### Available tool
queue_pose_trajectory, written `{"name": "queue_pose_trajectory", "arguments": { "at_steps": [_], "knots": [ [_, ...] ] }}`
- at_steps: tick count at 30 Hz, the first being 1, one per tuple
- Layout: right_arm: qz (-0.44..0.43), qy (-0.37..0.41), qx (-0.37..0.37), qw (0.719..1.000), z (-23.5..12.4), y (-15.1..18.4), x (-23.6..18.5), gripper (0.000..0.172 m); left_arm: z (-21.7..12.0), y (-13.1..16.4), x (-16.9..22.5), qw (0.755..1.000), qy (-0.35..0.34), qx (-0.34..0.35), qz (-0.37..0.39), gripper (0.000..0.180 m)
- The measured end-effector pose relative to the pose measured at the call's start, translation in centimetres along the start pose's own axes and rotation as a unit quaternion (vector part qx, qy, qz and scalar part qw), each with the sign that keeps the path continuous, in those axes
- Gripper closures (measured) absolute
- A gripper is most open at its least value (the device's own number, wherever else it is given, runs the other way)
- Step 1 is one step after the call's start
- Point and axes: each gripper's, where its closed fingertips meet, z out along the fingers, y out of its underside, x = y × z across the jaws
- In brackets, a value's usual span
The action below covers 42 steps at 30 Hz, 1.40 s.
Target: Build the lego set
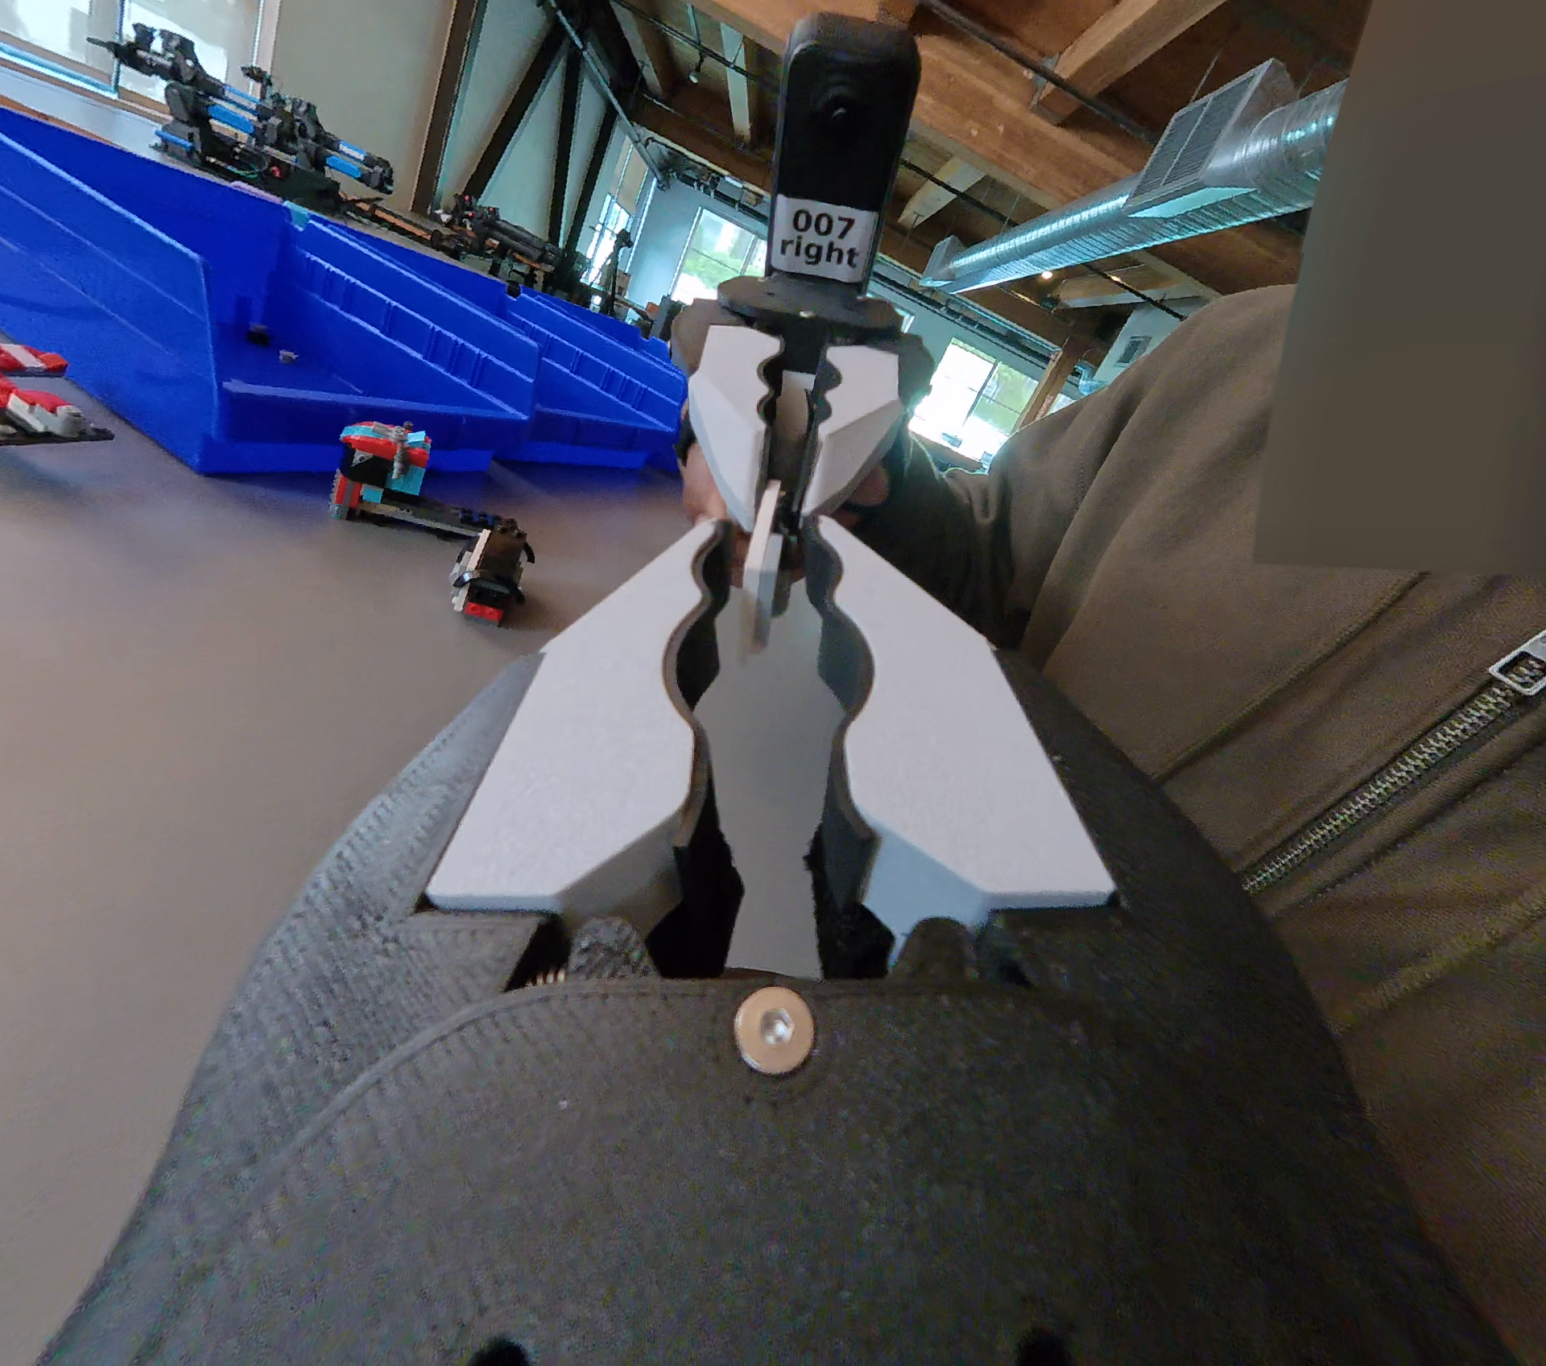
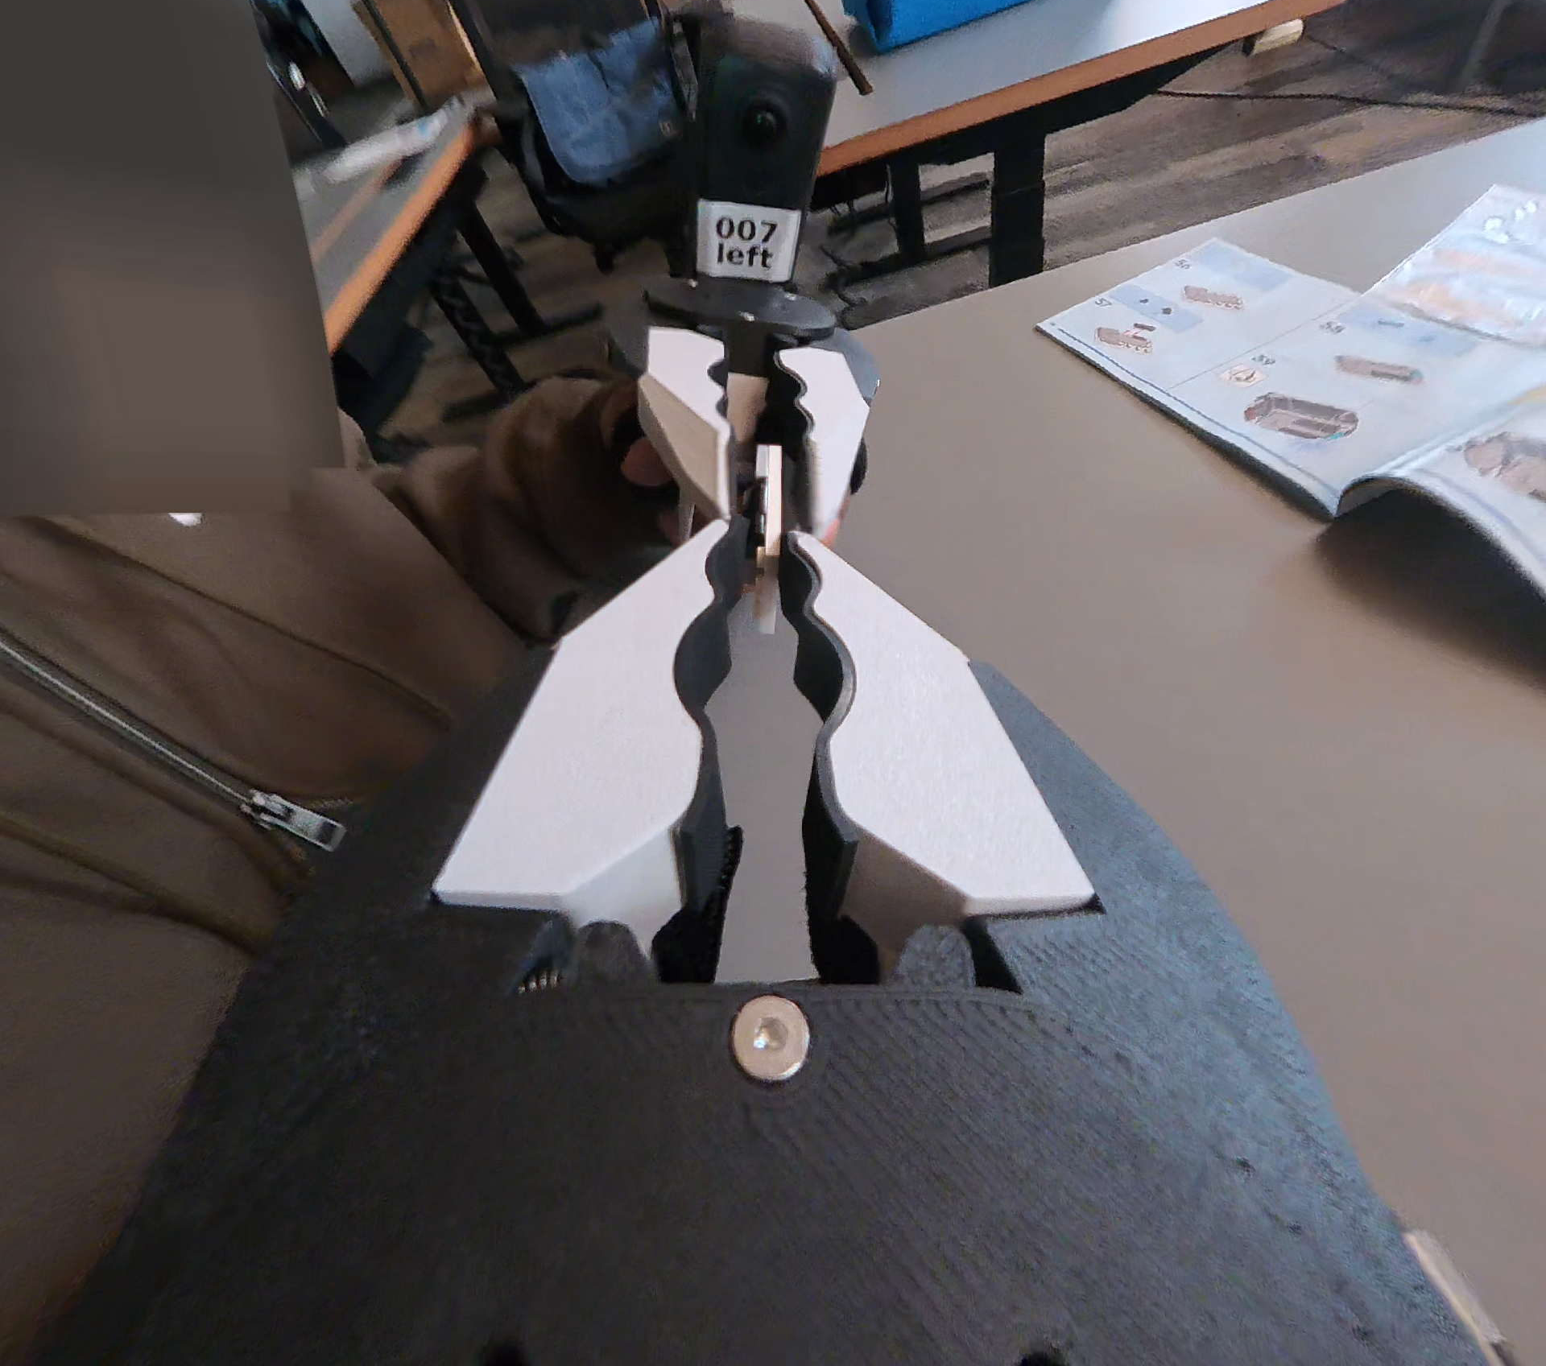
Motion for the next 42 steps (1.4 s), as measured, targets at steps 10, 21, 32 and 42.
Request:
{"name": "queue_pose_trajectory", "arguments": {
  "at_steps": [10,21,32,42],
  "knots": [
    [-0.034,-0.009,0.01,0.999,0.2,-0.3,-1.0,0.162,-0.1,-0.2,1.0,0.998,0.005,-0.004,0.068,0.171],
    [0.011,-0.036,0.018,0.999,0.2,-0.3,-1.6,0.163,0.1,0.0,1.4,0.994,0.004,-0.014,0.106,0.171],
    [0.029,-0.052,0.018,0.998,0.3,0.0,-2.1,0.163,0.2,0.2,1.7,0.993,0.007,-0.022,0.117,0.171],
    [-0.006,-0.006,0.033,0.999,0.4,0.3,-1.3,0.14,-0.3,-0.5,0.9,0.996,-0.005,0.001,0.086,0.171]
  ]
}}
